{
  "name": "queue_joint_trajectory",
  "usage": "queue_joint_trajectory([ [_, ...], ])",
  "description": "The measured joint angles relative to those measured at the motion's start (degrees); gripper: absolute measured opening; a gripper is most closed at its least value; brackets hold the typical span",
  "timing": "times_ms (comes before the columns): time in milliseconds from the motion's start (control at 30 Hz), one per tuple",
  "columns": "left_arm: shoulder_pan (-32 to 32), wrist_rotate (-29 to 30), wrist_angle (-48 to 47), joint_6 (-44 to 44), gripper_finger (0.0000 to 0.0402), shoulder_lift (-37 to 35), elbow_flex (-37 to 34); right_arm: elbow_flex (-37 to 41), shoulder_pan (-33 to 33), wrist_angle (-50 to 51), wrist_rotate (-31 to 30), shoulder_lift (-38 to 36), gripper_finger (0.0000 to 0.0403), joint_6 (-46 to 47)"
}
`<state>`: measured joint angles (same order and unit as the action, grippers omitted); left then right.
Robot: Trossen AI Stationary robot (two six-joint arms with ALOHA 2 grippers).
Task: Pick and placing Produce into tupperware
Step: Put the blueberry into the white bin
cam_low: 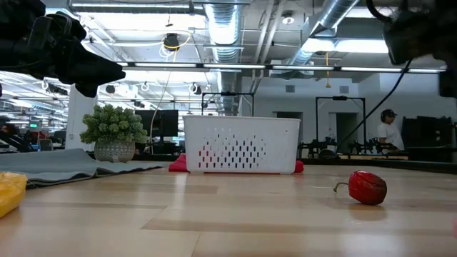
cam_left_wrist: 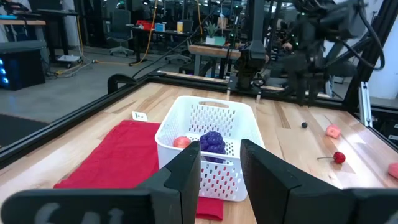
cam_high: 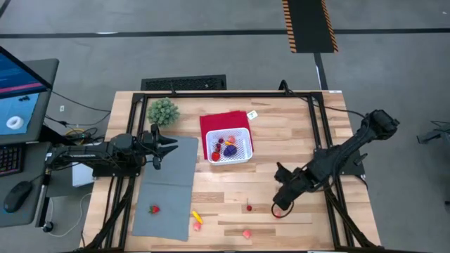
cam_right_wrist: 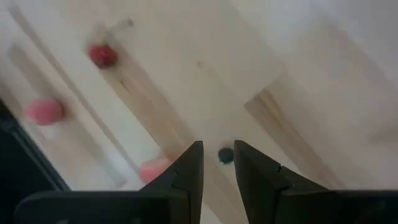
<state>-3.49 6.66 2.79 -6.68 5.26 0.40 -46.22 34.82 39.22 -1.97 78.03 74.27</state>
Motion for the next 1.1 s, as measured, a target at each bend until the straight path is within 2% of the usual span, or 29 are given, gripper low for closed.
queue_joint_trajectory([
  [167, 0.0, 0.0, 0.0, 0.0, 0.0104, 0.0, 0.0, 0.0, 1.2, -0.3, 2.2, 5.0, 0.0111, 4.8],
  [400, 0.0, 0.0, 0.0, 0.0, 0.0104, 0.0, 0.0, 0.0, 2.1, -1.7, 3.7, 9.0, 0.0111, 6.9],
  [733, 0.0, 0.0, 0.0, 0.0, 0.0104, 0.0, 0.0, 0.0, 2.8, -4.4, 3.7, 12.3, 0.0111, 7.9],
  [1100, 0.0, 0.0, 0.0, 0.0, 0.0104, 0.0, 0.0, 0.0, 2.7, -5.2, 3.1, 12.4, 0.0111, 7.8],
])
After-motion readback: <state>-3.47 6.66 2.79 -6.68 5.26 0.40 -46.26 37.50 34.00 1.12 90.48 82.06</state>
